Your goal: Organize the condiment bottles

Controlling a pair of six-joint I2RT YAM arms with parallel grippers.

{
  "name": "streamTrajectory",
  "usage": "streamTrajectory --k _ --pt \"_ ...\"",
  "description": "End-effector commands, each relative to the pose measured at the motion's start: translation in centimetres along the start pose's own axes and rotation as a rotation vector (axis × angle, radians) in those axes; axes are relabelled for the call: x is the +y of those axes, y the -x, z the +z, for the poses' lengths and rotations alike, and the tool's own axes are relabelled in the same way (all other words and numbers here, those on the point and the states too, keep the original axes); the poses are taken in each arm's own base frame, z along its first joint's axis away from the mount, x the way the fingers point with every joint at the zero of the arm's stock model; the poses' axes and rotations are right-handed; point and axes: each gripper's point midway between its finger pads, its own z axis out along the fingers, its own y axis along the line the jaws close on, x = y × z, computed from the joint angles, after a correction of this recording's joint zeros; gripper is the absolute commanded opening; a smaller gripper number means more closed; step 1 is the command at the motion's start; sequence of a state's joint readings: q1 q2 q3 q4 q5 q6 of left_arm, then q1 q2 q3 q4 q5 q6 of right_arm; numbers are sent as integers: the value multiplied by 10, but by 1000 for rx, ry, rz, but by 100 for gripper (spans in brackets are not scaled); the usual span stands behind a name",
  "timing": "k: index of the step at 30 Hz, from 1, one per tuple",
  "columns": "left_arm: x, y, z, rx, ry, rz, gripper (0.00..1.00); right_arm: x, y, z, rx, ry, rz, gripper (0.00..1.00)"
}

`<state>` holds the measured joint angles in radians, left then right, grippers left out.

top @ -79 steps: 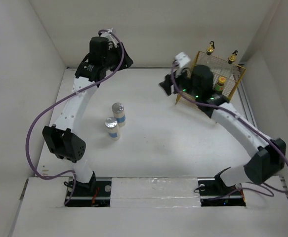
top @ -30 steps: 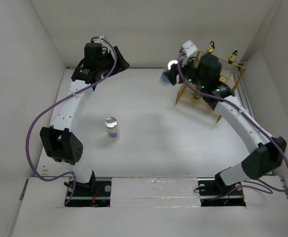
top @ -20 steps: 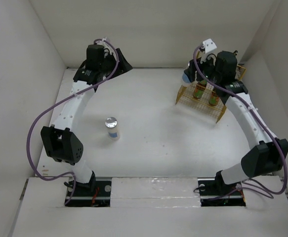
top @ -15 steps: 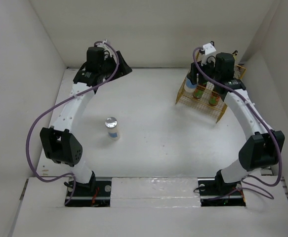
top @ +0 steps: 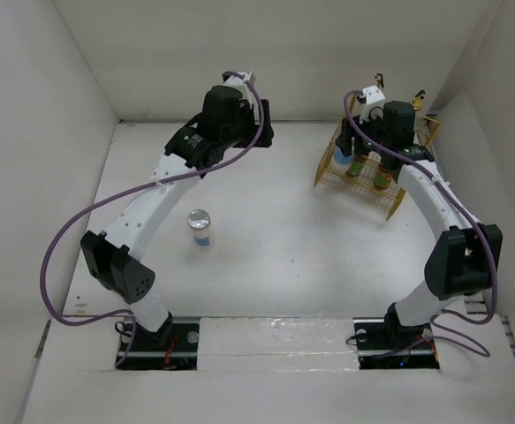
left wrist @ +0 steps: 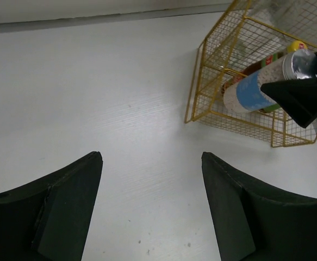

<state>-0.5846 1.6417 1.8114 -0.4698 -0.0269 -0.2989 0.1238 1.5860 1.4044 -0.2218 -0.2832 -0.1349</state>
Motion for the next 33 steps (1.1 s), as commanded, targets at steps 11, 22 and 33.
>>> streamTrajectory --k 11,22,33 --pt "20 16 -41 -81 47 -47 71 -12 -17 33 -76 -56 8 35" --pt "29 21 -38 -100 48 -90 71 -12 -36 34 -40 -71 48 81" --pt "27 64 -58 -204 72 -71 71 10 66 -32 -244 -125 -10 86"
